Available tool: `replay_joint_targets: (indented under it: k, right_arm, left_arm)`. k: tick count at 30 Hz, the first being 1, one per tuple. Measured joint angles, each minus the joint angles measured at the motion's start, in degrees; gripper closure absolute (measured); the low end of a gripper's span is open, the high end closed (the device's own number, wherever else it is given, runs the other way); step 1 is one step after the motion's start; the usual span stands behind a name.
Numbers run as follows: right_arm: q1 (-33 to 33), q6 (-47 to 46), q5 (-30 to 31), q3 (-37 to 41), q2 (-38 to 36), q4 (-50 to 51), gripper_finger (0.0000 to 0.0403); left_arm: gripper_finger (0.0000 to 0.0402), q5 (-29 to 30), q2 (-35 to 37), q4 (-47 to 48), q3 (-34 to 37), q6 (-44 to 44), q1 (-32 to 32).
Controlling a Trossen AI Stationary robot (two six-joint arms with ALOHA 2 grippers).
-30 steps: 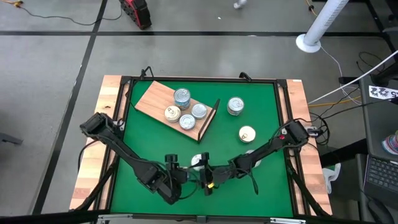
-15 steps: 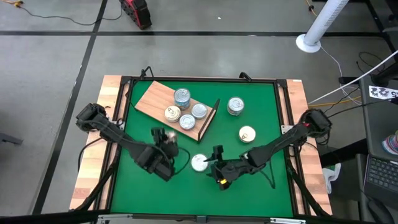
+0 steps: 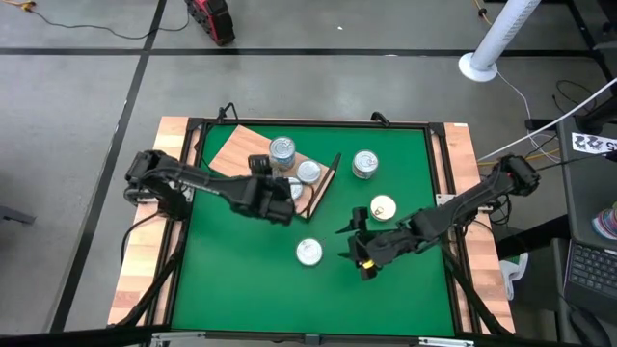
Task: Stack canned seafood by type on shelf
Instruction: Stack the blue tuna can on top of the blue tuna can
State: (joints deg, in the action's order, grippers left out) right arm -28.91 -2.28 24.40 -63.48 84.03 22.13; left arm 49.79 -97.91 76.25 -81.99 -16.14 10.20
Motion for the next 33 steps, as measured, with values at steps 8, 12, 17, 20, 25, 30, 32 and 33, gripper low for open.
replay_joint_targets:
  k: [8,12,17,20,25,30,32,33]
  right_arm:
    - [0.0,-4.92,0.02,0.0,-3.04,10.77,0.0128]
    - [0.0,-4.97,0.04,0.02,-3.04,11.68,0.0128]
    - [0.02,-4.95,0.59,0.02,-3.04,11.12,0.0128]
    - [0.07,-4.97,0.6,0.02,-3.01,11.09,0.0128]
    - [0.07,-4.95,0.65,0.02,-3.01,10.95,0.0128]
    - [0.07,-4.95,0.65,0.02,-2.99,10.95,0.0128]
    - [0.07,-4.95,0.65,0.02,-2.99,10.93,0.0128]
    - [0.07,-4.95,0.65,0.02,-2.99,10.93,0.0128]
  left_arm:
    - [0.0208,-0.38,-0.04,-7.74,6.52,6.05,-4.44]
    - [0.0208,0.37,-0.04,-10.72,9.47,6.12,-4.75]
    - [0.0208,1.95,0.02,-14.69,12.78,8.95,-4.7]
    - [0.0208,2.82,0.04,-15.98,14.06,10.0,-4.32]
    - [0.0208,2.52,0.04,-16.04,14.42,10.78,-3.78]
    - [0.0207,2.07,0.04,-16.04,14.42,10.75,-3.44]
    - [0.0203,1.88,0.04,-16.06,14.42,10.75,-3.46]
    - [0.0198,1.68,0.04,-16.08,14.42,10.73,-3.48]
